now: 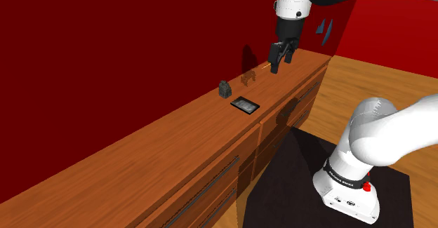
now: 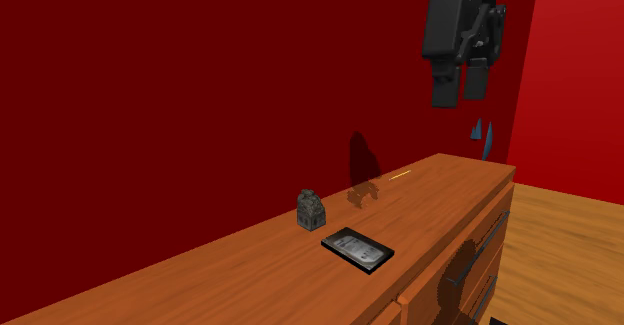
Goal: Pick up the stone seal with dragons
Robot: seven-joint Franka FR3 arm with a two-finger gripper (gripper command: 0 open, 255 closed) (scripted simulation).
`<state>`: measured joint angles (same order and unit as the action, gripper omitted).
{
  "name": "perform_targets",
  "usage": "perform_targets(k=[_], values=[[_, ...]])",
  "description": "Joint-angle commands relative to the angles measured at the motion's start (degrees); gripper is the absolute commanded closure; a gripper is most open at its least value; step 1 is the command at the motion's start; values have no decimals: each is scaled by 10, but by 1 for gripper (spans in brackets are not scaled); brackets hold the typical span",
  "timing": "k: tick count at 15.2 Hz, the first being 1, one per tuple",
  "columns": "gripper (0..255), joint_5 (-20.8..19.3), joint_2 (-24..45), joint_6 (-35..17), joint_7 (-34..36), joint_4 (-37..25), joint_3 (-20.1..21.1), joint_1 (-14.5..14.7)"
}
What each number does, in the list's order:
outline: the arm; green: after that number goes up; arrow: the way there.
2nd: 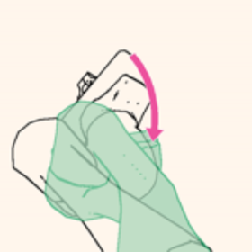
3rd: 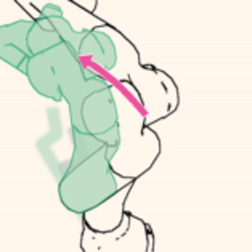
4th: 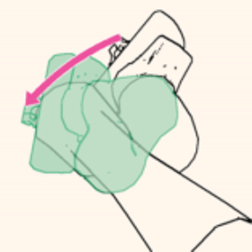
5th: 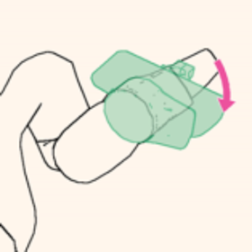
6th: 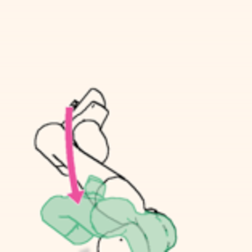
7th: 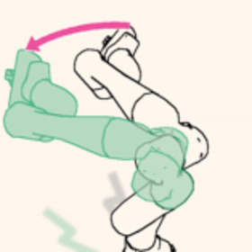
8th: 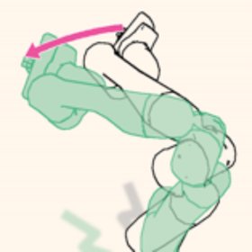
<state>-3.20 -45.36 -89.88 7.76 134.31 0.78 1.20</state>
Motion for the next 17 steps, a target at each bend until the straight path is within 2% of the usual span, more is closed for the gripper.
perform_targets(k=[1,10,17], values=[[0,0,0,0,0,0,0,0],[0,-3,154,-139,-85,-19,-79,-7],[0,30,300,-220,-161,-81,-131,-4]])
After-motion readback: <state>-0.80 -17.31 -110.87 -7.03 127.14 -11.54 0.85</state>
